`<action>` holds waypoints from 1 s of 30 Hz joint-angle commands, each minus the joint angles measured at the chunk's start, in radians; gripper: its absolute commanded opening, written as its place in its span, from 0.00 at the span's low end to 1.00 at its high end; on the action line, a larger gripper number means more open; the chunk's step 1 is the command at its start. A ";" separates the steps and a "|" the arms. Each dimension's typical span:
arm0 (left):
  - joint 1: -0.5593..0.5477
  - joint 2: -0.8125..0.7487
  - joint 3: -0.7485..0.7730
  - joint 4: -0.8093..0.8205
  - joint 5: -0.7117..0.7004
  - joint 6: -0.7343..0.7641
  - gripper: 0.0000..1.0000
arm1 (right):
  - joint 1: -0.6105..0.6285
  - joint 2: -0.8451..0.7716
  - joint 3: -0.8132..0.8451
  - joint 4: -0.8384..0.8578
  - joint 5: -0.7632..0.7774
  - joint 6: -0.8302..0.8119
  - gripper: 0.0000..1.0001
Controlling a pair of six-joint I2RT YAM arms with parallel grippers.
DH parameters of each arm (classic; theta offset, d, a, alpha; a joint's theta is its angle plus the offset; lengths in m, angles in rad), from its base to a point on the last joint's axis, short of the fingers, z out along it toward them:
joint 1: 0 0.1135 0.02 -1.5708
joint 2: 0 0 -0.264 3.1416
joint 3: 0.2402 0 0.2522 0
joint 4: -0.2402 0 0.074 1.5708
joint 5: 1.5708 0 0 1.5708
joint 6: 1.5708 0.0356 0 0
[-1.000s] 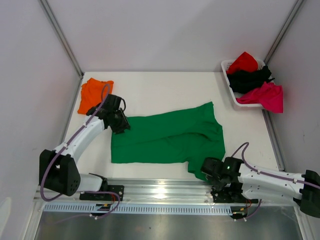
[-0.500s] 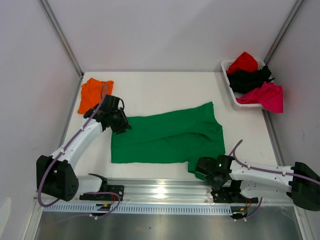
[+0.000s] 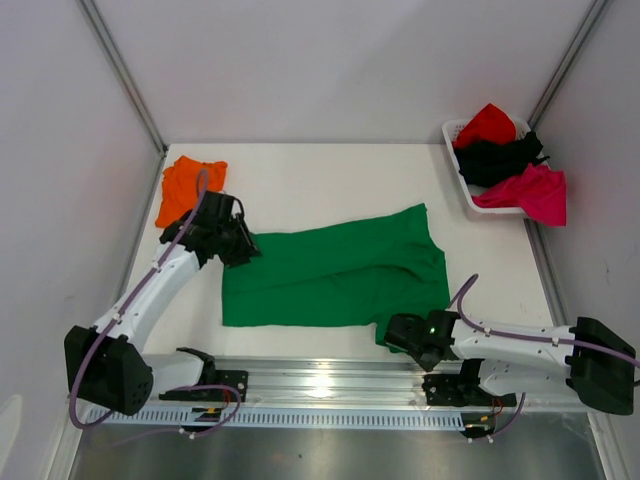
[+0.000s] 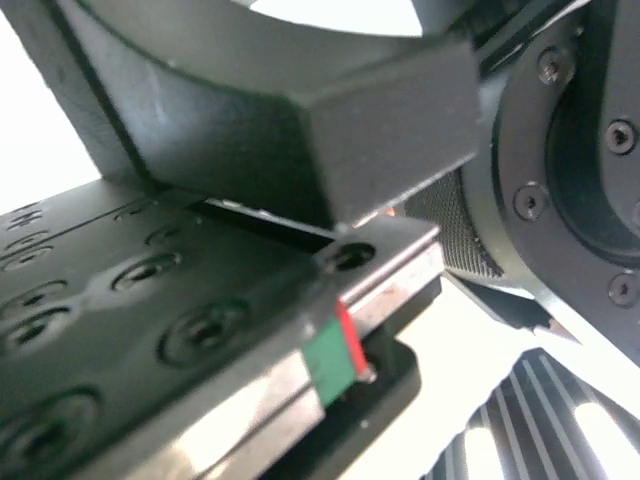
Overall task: Fold and stack the t-shirts
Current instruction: Fold the tshirt
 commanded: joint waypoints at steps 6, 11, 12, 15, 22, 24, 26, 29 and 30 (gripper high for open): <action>-0.008 -0.052 -0.003 -0.010 0.015 0.018 0.41 | -0.009 0.004 -0.028 0.085 0.093 0.397 0.22; -0.008 -0.063 -0.009 -0.014 0.008 0.018 0.41 | -0.011 0.003 -0.034 0.124 0.130 0.346 0.00; -0.008 -0.063 -0.012 -0.012 0.008 0.016 0.41 | -0.011 0.004 -0.033 0.128 0.141 0.342 0.00; -0.008 -0.063 -0.017 -0.012 0.010 0.013 0.41 | -0.009 0.006 -0.021 0.136 0.171 0.311 0.00; -0.008 -0.056 -0.015 -0.003 0.024 0.011 0.41 | -0.009 0.020 0.080 0.087 0.314 0.198 0.00; -0.009 -0.045 -0.015 -0.004 0.027 0.011 0.41 | -0.011 0.036 0.110 0.061 0.341 0.172 0.00; -0.012 -0.036 -0.017 -0.012 0.022 0.011 0.41 | -0.008 0.047 0.140 0.050 0.369 0.158 0.00; -0.020 -0.028 -0.030 -0.036 0.021 -0.002 0.40 | -0.008 0.055 0.150 0.056 0.378 0.135 0.00; -0.028 -0.034 -0.052 -0.035 0.025 -0.019 0.40 | -0.009 0.052 0.150 0.062 0.380 0.130 0.00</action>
